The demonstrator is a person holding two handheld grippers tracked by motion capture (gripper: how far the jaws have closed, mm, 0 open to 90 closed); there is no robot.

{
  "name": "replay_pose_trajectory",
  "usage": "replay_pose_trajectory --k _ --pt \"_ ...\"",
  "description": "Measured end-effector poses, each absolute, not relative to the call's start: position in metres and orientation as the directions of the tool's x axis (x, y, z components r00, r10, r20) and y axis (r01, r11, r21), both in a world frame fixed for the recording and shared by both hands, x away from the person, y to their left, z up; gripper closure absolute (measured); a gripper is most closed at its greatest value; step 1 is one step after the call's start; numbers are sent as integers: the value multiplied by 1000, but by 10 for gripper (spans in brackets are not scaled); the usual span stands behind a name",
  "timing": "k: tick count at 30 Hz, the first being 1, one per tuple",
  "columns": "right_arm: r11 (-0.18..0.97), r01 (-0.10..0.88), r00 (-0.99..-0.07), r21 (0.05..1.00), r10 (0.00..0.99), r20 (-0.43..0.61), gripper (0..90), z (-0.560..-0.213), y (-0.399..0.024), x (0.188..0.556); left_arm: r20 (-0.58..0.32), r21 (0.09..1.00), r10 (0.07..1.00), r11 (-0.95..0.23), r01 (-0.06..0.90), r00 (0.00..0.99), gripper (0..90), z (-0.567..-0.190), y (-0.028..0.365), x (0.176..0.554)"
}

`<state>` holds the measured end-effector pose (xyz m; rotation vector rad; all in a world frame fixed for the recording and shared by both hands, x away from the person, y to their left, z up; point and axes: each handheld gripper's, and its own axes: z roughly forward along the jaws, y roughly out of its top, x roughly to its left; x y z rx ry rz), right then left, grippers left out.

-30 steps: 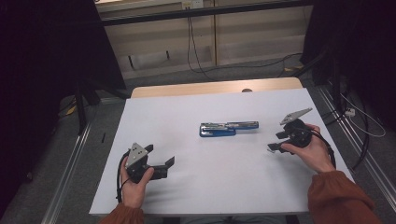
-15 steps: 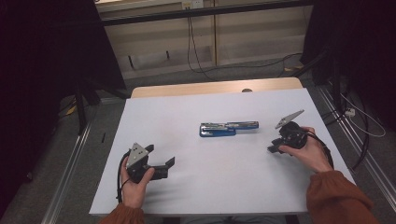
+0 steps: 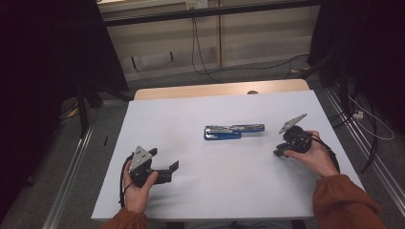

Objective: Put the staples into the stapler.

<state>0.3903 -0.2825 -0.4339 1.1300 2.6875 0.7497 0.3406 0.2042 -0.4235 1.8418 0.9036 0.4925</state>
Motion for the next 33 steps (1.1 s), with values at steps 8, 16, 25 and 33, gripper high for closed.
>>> replay_pose_trajectory --k 8,16,25,33 --pt "599 632 -711 492 701 59 791 -433 -281 389 -70 901 766 -226 370 639 42 -423 204 341" --pt "590 637 -708 496 703 73 792 -433 -283 389 -76 900 766 -222 374 638 42 -424 205 342" --pt "577 619 -711 533 700 66 792 -428 -283 388 -89 902 766 -209 378 637 42 -423 205 342" --pt "566 609 -715 555 694 77 792 -425 -283 388 -88 900 766 -213 380 637 42 -424 205 343"
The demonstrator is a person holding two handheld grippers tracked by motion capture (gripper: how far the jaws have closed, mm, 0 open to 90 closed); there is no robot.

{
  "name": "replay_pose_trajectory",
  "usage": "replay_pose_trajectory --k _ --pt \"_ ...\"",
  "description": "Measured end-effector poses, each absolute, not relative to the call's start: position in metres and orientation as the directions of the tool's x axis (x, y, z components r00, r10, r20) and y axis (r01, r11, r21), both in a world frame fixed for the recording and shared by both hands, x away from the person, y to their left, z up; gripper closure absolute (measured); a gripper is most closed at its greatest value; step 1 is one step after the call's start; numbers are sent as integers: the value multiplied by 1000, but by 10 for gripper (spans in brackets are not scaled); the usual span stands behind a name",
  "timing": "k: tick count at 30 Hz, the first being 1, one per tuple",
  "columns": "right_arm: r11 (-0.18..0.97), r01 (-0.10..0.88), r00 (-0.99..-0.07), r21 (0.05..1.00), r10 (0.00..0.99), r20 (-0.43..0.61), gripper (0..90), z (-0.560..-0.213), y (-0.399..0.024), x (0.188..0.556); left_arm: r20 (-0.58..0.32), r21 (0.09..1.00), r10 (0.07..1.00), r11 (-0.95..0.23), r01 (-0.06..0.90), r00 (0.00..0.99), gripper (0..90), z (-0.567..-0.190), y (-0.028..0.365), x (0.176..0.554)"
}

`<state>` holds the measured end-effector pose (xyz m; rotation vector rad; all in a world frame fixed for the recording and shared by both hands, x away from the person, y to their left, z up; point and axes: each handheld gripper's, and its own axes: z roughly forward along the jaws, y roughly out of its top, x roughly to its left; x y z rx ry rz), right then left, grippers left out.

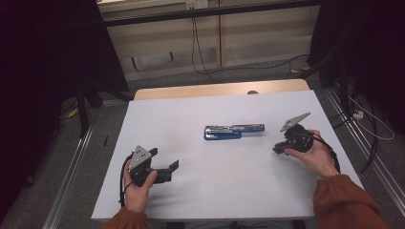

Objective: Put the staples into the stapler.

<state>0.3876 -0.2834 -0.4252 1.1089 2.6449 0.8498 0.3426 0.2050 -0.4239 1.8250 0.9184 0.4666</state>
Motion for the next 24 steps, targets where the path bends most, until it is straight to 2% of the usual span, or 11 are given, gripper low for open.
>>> replay_pose_trajectory --k 24 --pt "559 547 -761 623 643 92 792 -409 -265 394 -75 900 772 -221 377 631 42 -424 206 342"
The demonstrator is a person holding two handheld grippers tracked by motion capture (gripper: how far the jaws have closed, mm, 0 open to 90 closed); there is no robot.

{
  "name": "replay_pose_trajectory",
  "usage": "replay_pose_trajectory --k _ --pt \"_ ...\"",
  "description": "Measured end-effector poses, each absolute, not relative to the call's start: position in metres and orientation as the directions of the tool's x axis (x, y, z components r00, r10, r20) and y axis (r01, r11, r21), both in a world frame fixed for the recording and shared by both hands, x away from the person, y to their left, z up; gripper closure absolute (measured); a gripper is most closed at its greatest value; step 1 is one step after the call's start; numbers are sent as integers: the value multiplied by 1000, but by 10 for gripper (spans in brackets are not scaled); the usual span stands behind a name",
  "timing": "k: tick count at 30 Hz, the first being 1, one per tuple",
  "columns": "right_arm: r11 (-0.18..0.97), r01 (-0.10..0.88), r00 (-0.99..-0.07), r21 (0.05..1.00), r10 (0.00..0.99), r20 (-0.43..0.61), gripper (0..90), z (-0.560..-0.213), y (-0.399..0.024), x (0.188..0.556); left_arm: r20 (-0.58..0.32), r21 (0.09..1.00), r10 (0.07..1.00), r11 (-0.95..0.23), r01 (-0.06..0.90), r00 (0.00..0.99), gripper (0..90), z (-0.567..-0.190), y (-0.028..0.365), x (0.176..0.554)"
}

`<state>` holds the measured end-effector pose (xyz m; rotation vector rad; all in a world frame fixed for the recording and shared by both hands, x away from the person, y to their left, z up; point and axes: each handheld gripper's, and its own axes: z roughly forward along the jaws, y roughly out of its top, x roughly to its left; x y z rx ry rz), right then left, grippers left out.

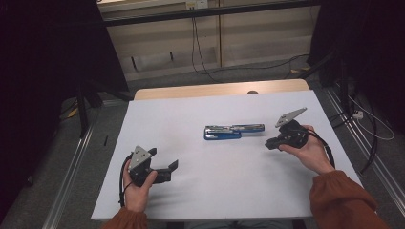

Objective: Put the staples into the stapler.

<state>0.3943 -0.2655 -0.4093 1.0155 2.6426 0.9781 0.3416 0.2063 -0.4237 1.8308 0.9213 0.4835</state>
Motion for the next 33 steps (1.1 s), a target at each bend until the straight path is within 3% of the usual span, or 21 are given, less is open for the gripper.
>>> replay_pose_trajectory --k 33 --pt "560 479 -816 675 568 107 792 -387 -227 421 -80 900 766 -219 376 637 43 -424 206 342"
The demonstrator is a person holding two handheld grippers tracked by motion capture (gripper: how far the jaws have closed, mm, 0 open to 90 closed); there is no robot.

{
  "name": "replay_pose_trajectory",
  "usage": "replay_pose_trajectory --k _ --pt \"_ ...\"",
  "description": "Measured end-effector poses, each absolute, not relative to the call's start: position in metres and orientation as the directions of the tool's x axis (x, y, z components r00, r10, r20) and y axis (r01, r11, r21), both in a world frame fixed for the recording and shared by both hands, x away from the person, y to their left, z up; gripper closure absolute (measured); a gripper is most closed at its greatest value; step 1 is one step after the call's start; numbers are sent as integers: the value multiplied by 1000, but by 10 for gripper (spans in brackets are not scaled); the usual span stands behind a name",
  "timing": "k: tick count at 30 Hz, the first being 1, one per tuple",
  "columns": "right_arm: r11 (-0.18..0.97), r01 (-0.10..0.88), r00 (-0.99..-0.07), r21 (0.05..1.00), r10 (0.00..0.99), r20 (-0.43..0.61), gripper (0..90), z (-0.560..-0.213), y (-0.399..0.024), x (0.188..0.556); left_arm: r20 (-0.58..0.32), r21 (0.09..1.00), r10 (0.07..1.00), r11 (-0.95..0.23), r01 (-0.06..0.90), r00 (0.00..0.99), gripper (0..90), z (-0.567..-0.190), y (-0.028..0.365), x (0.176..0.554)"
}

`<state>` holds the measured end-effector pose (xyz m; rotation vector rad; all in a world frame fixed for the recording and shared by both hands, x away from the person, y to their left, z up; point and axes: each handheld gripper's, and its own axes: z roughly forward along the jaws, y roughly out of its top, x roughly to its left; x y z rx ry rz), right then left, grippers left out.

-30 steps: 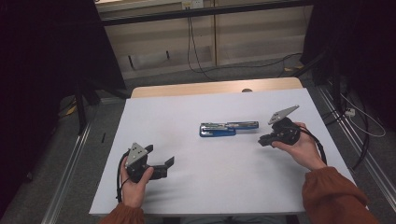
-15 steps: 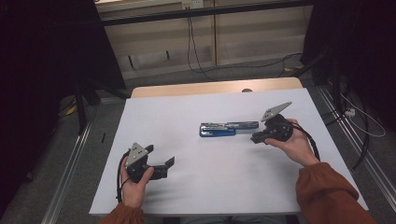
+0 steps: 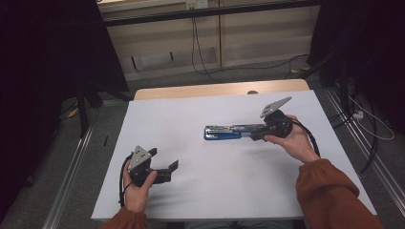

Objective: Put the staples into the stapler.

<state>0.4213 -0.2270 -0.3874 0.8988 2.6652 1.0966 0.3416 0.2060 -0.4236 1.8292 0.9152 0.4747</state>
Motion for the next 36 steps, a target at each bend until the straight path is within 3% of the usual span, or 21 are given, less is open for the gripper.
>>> replay_pose_trajectory --k 36 --pt "588 462 -817 664 573 62 791 -383 -181 471 -76 903 763 -221 369 642 43 -423 206 341"
